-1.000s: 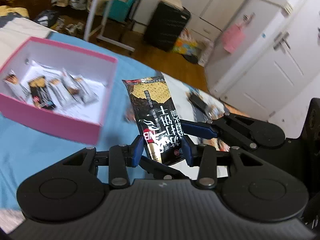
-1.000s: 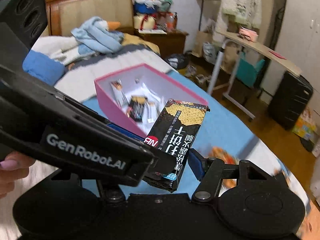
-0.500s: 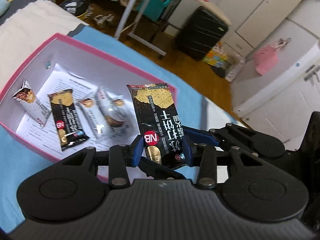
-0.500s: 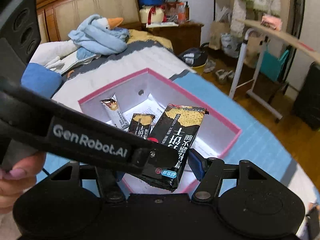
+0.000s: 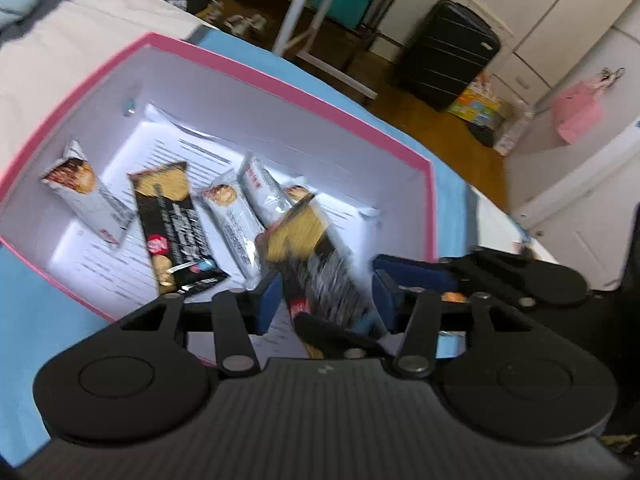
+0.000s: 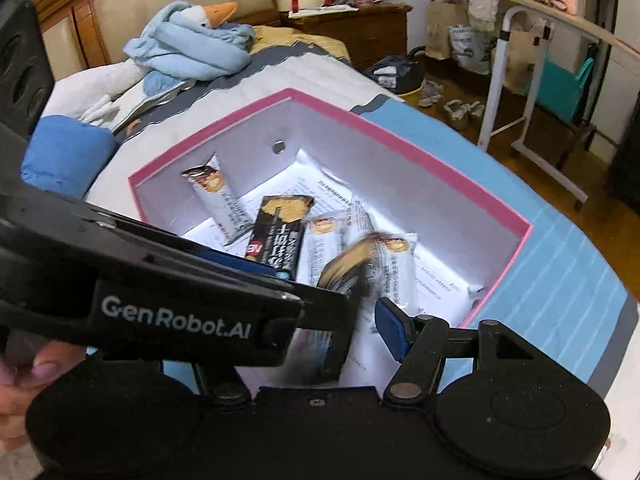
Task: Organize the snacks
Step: 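Drop the cracker pack into the box by opening the left gripper, then move the left gripper to the clear bag of candy eggs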
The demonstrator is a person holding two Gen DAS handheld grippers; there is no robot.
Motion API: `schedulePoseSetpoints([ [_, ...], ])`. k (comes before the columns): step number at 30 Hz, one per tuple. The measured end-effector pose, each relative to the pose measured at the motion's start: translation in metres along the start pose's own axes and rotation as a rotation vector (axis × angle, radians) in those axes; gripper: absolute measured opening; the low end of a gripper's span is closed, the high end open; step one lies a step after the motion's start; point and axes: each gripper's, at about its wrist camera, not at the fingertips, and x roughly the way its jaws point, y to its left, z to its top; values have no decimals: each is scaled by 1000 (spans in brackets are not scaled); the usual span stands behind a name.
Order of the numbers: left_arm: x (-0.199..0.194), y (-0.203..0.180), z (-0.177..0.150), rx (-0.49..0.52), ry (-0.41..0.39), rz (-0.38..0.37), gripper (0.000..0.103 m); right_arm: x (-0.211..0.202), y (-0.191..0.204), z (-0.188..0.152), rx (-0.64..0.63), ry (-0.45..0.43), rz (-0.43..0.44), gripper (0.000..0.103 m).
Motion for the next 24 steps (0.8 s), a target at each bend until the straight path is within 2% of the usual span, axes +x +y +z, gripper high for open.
schedulePoseSetpoints([
  [6, -23, -2, -6, -1, -43, 26, 52, -30, -4, -4, -3, -32, -46, 70],
  [13, -85, -54, -19, 156, -128, 53, 65, -114, -7, -21, -70, -78, -113, 74],
  [17, -114, -88, -28, 235, -156, 27, 76, -165, -15, -33, -109, -122, -141, 76],
  [21, -126, -120, -32, 275, -136, -20, 79, -208, -34, -50, -131, -176, -161, 81],
  [24, -123, -144, -36, 306, -105, -54, 82, -224, -50, -62, -116, -184, -164, 87],
])
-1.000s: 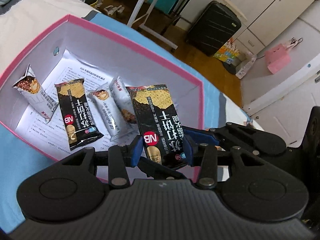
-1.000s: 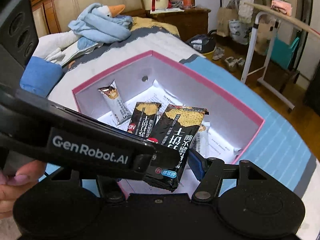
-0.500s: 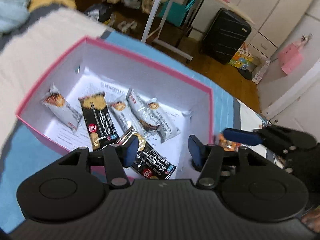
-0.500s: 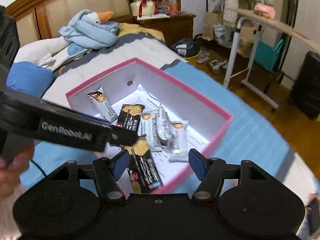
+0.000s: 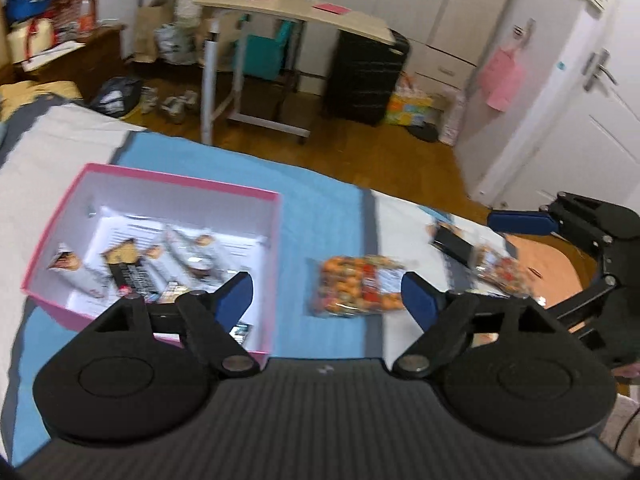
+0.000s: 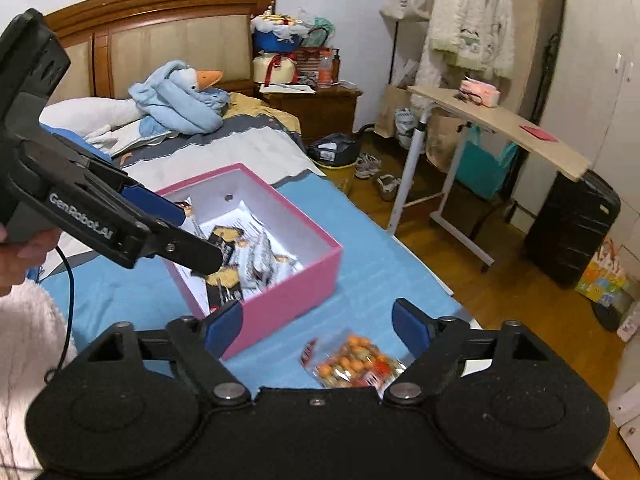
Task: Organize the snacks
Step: 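Move the left gripper to the clear bag of candy eggs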
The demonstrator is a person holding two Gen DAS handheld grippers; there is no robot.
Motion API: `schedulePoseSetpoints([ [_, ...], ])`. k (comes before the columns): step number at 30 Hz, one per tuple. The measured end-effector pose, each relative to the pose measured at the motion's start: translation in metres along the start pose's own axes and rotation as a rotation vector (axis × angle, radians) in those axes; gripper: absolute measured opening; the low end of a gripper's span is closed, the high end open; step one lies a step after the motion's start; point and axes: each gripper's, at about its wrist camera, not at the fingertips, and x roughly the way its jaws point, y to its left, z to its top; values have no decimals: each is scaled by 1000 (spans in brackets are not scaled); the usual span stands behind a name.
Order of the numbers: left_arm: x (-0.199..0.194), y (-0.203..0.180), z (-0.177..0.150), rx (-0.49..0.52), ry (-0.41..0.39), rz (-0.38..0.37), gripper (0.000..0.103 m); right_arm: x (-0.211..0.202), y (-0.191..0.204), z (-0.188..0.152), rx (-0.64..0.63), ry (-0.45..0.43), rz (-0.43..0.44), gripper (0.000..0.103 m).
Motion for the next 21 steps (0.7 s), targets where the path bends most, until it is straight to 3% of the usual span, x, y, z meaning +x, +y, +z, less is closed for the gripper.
schedulePoseSetpoints([
  [7, 41, -53, 2, 86, 19, -54, 85, 6, -38, -38, 49, 31, 19, 94],
  [11, 86, -55, 3, 39, 44, -76, 84, 37, -61, -68, 95, 79, 19, 94],
  [18, 153, -42, -15, 59, 93, 0, 83, 107, -88, -108, 114, 254, -19, 93],
  [21, 172, -38, -19, 84, 91, 29, 82, 128, -92, -121, 121, 302, 4, 93],
])
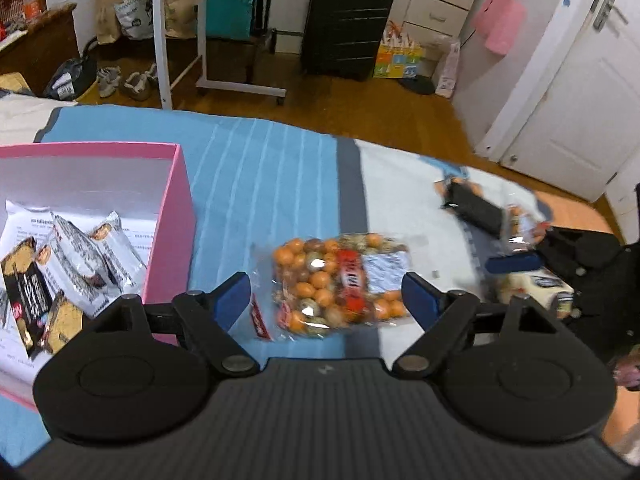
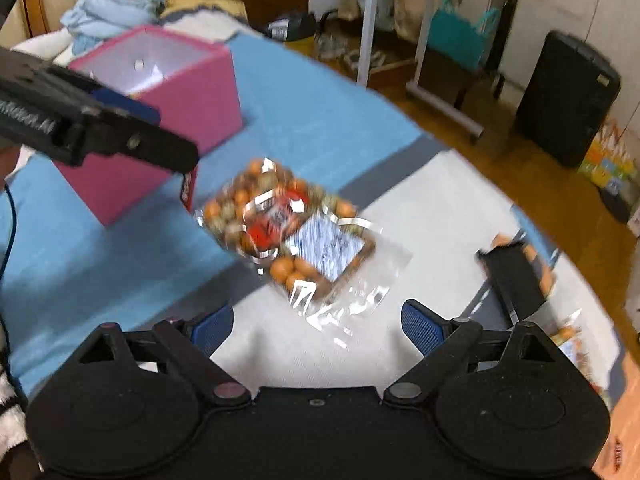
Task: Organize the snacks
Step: 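Move the left gripper to the clear bag of candy eggs, then close the left gripper on the candy egg bag's edge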
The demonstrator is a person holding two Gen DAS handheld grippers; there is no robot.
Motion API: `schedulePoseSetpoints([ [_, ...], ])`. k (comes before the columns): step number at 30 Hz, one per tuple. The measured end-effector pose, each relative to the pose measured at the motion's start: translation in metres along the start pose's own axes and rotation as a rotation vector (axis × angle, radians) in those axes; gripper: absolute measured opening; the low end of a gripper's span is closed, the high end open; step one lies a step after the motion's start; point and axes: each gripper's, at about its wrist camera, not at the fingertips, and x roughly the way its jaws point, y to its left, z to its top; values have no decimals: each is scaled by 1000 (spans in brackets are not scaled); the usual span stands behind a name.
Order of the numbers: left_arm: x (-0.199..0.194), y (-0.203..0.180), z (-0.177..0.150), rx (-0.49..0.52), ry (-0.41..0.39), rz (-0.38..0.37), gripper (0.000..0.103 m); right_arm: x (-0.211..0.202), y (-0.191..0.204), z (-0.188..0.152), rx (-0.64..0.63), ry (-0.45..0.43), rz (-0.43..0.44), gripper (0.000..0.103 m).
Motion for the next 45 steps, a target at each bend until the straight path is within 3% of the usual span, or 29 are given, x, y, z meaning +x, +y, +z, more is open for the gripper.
schedulePoseSetpoints([
  [4, 21, 0, -1, 52, -25, 64, 82, 21, 1, -8, 12, 86, 21, 93],
  [7, 38, 0, -7, 73, -7, 68, 83, 43, 3, -15, 78, 162, 26, 95],
  [15, 70, 11, -13, 3, 59, 83, 82, 53, 16, -25, 67, -1, -31, 98],
  [19, 87, 39, -20, -216, 138, -25, 83, 51, 12, -22, 75, 7, -12, 99],
  [22, 88, 44, -23, -234, 126, -63, 82, 50, 5, -21, 108, 6, 12, 99],
  [23, 88, 42, -24, -223, 117, -62, 80, 50, 3, -21, 117, 0, 22, 99],
  [25, 87, 41, -25, -211, 94, -89, 61, 50, -4, -20, 137, -14, 45, 99],
  [32, 84, 30, -28, -154, 83, -62, 59, 49, -25, -22, 272, -70, 116, 88],
  [41, 82, 30, -28, -147, 87, -38, 59, 47, -11, -23, 160, -90, 25, 62],
  [45, 81, 24, -28, -119, 79, -18, 59, 48, -16, -21, 187, -78, 36, 65],
])
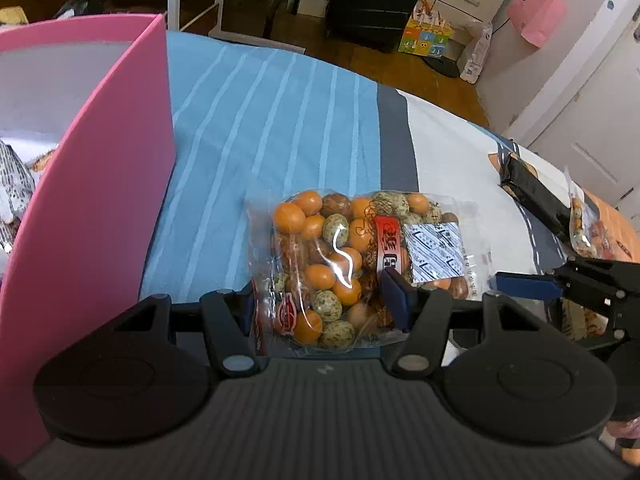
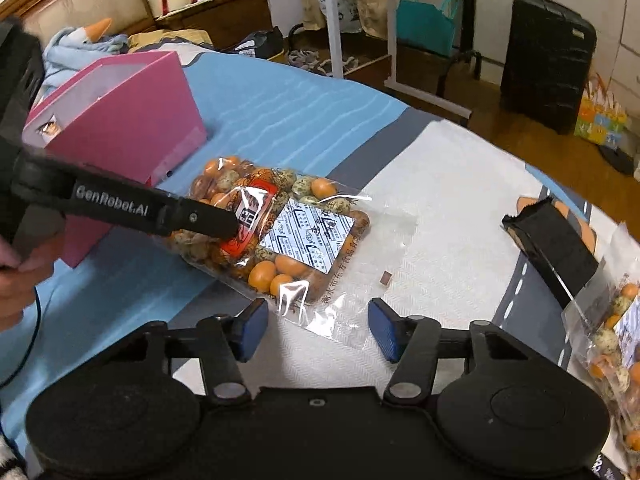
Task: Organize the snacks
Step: 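Close the left gripper on the candy egg bag's edge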
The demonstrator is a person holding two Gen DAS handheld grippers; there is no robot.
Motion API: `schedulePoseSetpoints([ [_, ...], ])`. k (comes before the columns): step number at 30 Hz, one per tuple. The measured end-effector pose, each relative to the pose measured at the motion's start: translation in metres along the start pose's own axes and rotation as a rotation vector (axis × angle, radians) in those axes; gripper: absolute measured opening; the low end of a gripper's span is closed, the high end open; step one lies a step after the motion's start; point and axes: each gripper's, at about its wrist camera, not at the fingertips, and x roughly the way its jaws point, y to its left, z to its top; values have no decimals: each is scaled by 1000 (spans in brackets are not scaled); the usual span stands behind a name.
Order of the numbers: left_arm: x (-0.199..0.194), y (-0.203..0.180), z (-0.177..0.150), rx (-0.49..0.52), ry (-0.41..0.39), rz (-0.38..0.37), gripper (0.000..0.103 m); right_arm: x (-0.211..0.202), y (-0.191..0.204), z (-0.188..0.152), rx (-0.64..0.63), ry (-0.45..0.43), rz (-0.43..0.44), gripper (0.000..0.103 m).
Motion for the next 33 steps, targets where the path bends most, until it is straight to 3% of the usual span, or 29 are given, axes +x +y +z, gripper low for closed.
schedulePoseSetpoints([
  [2, 0, -1, 0, 7, -2, 2, 59, 4, 1, 3, 0, 25, 23, 83],
  [4, 0, -1, 1, 4, 0, 1, 59, 8, 6, 4, -10, 36, 20, 90],
  [10, 4, 1, 3, -14, 23, -25, 59, 29, 24, 15, -72, 87, -66, 94],
  [15, 9, 1, 4, -25, 34, -54, 59, 37, 25, 18, -83, 68, -64, 103],
  [18, 8, -1, 2, -17, 27, -46, 59, 37, 27, 19, -76, 47, -81, 100],
  [19, 7, -2, 2, -18, 30, -50, 59, 34, 29, 18, -86, 34, -82, 89],
  [22, 4, -6, 2, 9, 31, -49, 59, 29, 34, 20, -101, 35, -67, 82],
  [33, -23, -28, -1, 126, 37, -10, 59, 7, 41, 16, -11, 57, -47, 80],
])
